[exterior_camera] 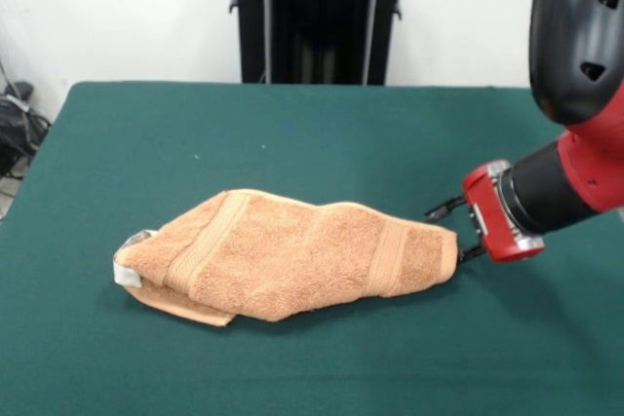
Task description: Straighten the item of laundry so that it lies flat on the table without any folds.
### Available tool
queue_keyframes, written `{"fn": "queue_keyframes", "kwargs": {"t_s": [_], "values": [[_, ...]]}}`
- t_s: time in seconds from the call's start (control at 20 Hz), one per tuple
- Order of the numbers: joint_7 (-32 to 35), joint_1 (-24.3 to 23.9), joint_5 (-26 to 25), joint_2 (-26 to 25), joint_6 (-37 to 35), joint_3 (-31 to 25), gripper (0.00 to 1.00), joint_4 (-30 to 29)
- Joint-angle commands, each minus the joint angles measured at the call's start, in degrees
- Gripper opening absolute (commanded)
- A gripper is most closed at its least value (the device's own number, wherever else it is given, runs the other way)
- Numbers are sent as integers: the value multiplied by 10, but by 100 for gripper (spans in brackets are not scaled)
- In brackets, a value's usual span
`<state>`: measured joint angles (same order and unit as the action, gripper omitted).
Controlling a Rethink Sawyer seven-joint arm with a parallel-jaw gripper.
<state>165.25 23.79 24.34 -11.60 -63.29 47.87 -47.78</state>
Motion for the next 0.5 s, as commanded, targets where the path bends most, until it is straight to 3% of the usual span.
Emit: {"fn": "queue_keyframes", "kwargs": {"t_s": [0.05,0.5], "values": [[183,-31,32,-49,15,-17,100,60],[186,-38,34,-55,-2,-11,100,81]]}}
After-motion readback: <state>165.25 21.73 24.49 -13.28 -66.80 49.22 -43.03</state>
